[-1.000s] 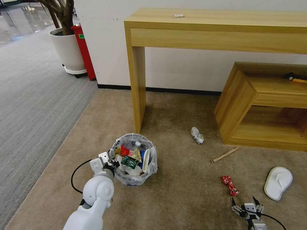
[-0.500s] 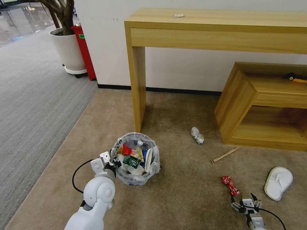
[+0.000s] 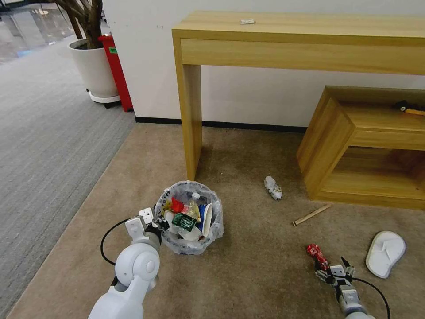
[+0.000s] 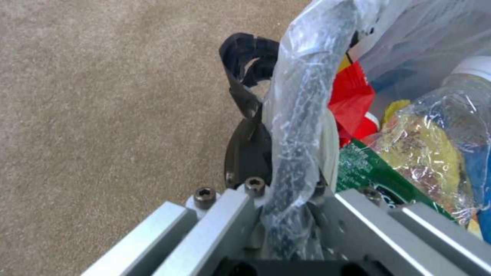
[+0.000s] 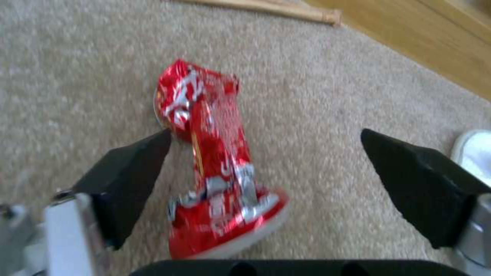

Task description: Pick up the trash bin and place the garbage on the floor into it.

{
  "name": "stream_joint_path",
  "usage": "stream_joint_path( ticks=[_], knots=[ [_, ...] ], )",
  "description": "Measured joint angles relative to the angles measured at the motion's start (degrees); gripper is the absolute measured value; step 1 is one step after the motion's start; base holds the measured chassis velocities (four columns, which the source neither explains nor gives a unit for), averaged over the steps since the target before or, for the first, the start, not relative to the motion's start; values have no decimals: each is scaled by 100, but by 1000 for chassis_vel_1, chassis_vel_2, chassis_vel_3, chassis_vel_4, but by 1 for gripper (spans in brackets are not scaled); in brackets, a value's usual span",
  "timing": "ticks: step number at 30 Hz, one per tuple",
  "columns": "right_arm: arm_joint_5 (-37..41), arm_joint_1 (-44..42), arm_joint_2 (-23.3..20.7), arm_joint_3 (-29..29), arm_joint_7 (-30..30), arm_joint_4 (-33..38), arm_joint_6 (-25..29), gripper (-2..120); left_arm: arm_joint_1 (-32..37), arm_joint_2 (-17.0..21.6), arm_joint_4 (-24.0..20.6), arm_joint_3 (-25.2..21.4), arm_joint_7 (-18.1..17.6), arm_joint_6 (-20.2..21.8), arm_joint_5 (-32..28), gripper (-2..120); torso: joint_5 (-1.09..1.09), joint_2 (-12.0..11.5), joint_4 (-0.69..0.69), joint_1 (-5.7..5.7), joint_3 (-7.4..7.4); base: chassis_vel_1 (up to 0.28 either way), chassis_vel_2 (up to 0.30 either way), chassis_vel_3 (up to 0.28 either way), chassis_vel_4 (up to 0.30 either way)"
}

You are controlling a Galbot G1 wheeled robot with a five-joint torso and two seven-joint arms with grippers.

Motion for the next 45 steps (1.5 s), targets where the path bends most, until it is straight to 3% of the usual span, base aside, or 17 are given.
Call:
stream_joint_path(
  ticks=[5, 8, 9, 13, 15, 17, 19, 26, 28, 33, 45],
  knots=[
    [152, 33, 18, -31, 83, 159, -79, 71, 42, -22, -36, 3, -22, 13, -1, 0, 0, 0, 0, 0, 0, 0, 0, 0, 0],
    [181, 37, 21, -32, 93, 196, -99, 66, 51, -25, -50, 4, -29, 17, 1, 0, 0, 0, 0, 0, 0, 0, 0, 0, 0],
    [231, 56, 25, -28, 122, 258, -131, 58, 63, -25, -74, 3, -43, 29, 2, 0, 0, 0, 0, 0, 0, 0, 0, 0, 0],
    [331, 66, 17, 11, 166, 401, -207, 44, 82, -32, -92, 5, -57, 43, 9, 0, 0, 0, 0, 0, 0, 0, 0, 0, 0],
    [336, 65, 16, 15, 170, 410, -212, 43, 83, -33, -92, 6, -58, 44, 10, 0, 0, 0, 0, 0, 0, 0, 0, 0, 0],
    [365, -35, -6, 99, 257, 567, -268, 28, 83, -56, -92, 21, -64, 54, 28, 0, 0, 0, 2, 0, 0, 0, 0, 0, 0],
    [364, -99, -18, 125, 289, 627, -281, 30, 71, -61, -86, 25, -64, 55, 33, 0, 0, 0, 1, 0, 0, 0, 0, 0, 0],
    [608, -550, -304, 212, 497, 1325, -628, 59, 13, -76, 0, 53, -62, 56, 51, 0, 0, 0, 0, 0, 0, 0, 0, 0, 0],
    [628, -555, -347, 198, 499, 1334, -654, 63, 10, -79, 0, 55, -61, 56, 52, 0, 0, 0, 1, 0, 0, 0, 0, 0, 0],
    [777, -472, -471, 94, 480, 1181, -810, 85, 34, -89, 7, 64, -48, 49, 57, 0, 0, 0, -1, 0, 0, 0, 0, 0, 0],
    [874, -16, -326, -319, 346, 712, -866, 88, 107, -115, -78, 82, -46, 46, 65, 0, 0, 0, 0, 0, 0, 0, 0, 0, 0]
  ],
)
